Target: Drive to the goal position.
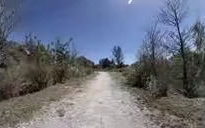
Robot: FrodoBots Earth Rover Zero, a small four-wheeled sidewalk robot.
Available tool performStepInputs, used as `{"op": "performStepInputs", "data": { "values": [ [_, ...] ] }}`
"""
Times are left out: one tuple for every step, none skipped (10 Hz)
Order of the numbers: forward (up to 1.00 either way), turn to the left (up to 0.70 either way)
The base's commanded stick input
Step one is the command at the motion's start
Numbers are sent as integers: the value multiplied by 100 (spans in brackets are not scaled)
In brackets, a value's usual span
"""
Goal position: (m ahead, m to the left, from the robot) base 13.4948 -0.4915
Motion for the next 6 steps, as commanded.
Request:
{"op": "performStepInputs", "data": {
  "values": [
    [70, 0],
    [70, 0],
    [70, 0],
    [70, 0],
    [70, 0],
    [70, 0]
  ]
}}
